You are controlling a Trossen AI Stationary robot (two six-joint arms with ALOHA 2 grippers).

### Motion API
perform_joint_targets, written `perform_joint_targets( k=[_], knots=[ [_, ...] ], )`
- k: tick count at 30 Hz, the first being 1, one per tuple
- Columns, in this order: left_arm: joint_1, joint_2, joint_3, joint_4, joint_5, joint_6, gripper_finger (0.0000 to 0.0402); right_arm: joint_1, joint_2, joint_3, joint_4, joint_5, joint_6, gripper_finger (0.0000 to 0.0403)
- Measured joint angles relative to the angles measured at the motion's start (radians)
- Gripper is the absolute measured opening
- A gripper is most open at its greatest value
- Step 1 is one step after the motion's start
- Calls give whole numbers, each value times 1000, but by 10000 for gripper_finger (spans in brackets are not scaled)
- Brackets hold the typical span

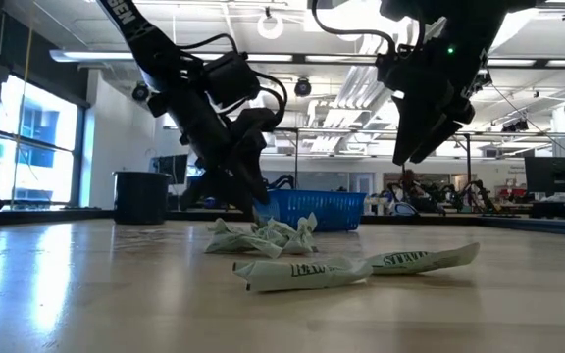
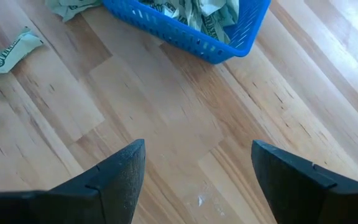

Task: Pick and place Stevia / Truvia into bins
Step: Put the green stevia packet into the blue bin

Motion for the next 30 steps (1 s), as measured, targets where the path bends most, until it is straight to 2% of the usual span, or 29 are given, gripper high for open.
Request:
perform_joint_targets(
  k=[10, 16, 20, 25, 28, 30],
  knots=[
    [-2, 62, 9, -5, 69, 0, 110, 0, 0, 0, -1, -3, 0, 282],
    [-2, 65, 47, -5, 63, 33, 23, 0, 0, 0, -5, -2, -1, 282],
    [-2, 38, 94, -22, 32, 69, 26, 0, 0, 0, -11, 2, -1, 282],
    [-2, -17, 184, -194, -18, 189, 22, 0, 0, 0, -30, 9, -1, 282],
    [-2, -31, 221, -298, -54, 306, 22, 0, 0, 0, -50, 23, -7, 282],
    [-2, -25, 220, -374, -58, 440, 27, 0, 0, 0, -58, 26, -26, 282]
  ],
)
